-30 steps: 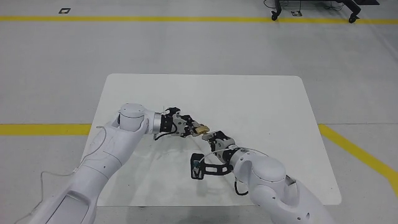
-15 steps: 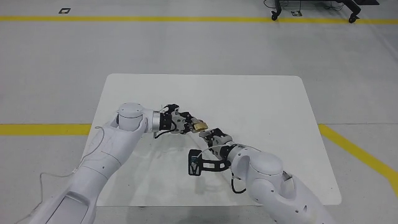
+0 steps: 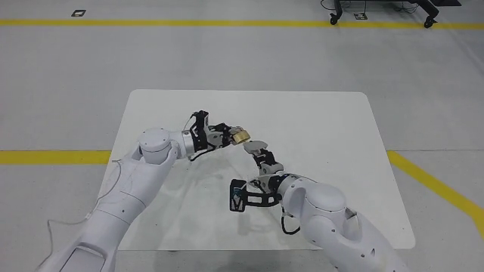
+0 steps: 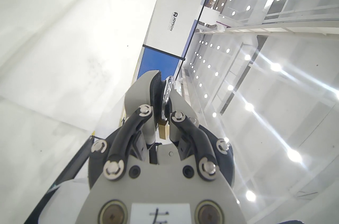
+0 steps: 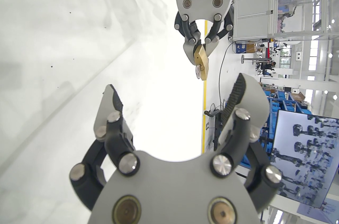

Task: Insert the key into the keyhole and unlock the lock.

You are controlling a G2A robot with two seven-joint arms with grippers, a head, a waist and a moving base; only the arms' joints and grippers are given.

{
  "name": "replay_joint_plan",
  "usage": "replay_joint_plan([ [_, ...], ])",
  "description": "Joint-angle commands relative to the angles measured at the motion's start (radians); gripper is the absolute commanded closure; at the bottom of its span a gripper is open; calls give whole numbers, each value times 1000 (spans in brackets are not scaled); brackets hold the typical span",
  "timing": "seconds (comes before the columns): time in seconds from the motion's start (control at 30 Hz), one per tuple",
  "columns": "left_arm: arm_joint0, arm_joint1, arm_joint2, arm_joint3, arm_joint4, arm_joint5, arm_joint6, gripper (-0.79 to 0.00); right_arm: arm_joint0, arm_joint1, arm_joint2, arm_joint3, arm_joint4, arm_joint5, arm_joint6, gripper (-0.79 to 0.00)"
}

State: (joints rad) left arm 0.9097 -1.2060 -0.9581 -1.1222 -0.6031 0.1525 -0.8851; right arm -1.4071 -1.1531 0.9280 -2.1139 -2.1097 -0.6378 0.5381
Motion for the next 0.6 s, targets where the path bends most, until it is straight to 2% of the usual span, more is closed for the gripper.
replay_joint_plan([
  [0.0,14,0,-9,-16,-11,-29,7,0,-14,0,29,5,64,69,-95,-785],
  [0.1,33,0,-23,-37,-27,-72,7,0,-57,9,106,33,179,139,-306,-785],
  [0.13,38,0,-26,-43,-24,-86,10,0,-73,12,130,46,215,147,-383,-576],
  [0.17,43,1,-28,-48,-23,-98,11,0,-86,16,155,66,244,150,-452,-425],
  [0.2,47,1,-31,-53,-22,-109,13,0,-97,19,176,85,269,154,-511,-366],
  [0.23,51,1,-33,-56,-20,-115,14,0,-105,22,192,103,278,157,-552,-339],
  [0.37,59,1,-39,-64,-13,-121,20,0,-115,26,202,146,270,172,-616,-329],
  [0.57,63,0,-45,-70,-2,-124,24,0,-114,16,151,155,163,311,-544,-302],
])
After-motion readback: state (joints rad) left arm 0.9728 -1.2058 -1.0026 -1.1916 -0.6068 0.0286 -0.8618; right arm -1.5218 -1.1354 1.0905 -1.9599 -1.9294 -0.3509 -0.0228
